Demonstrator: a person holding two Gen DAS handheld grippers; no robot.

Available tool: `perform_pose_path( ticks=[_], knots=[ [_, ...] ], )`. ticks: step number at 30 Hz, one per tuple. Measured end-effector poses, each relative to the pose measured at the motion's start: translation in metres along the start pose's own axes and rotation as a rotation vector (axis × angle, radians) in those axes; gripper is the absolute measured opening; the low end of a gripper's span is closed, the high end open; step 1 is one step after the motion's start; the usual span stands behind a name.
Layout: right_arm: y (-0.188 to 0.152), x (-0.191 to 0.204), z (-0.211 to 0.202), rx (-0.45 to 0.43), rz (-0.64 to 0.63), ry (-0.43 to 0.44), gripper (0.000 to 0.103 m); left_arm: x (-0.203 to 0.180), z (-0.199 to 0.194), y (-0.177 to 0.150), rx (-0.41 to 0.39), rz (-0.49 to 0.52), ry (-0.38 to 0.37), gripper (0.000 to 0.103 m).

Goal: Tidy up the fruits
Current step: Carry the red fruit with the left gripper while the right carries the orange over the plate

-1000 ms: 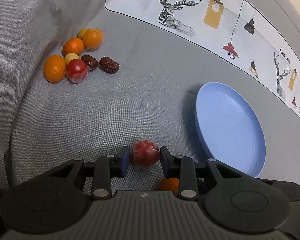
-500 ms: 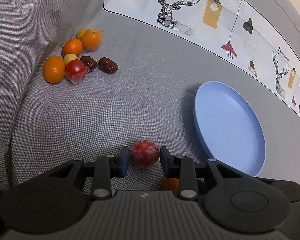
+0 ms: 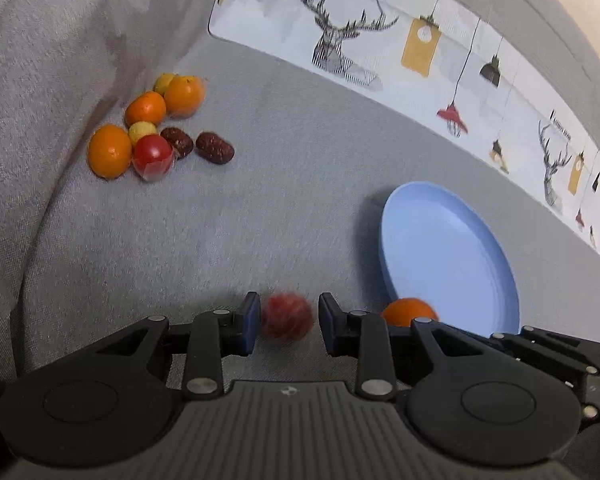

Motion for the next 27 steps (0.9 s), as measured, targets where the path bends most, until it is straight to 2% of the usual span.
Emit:
perform_pose_path(
  ticks=[10,18,23,27],
  knots=[
    [0.006,-0.011,-0.019,-0.102,0.018,-0.017,0.036,-0.003,-0.017,0.005,-0.115,-0.009,0.004,0.033],
    [0.007,-0.029,-0.031,-0.139,0.067,-0.065,0.035,-0.006,-0.02,0.005,-0.141,0.005,0.003,0.031],
    [0.009,-0.044,-0.039,-0.166,0.107,-0.11,0.035,-0.008,-0.024,0.006,-0.164,0.013,-0.007,0.026],
    [0.008,-0.058,-0.046,-0.183,0.16,-0.14,0.035,-0.008,-0.022,0.006,-0.154,0.006,-0.011,0.026]
  ],
)
Point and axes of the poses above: each gripper's, at about its wrist camera, not at the fingertips, and z roughly the way its jaws point, x to its left, y to its top, the point moved 4 cm from there along z, roughly the way its jaws point, and after that the axes turned 13 degrees about y, right-handed, at the moved point
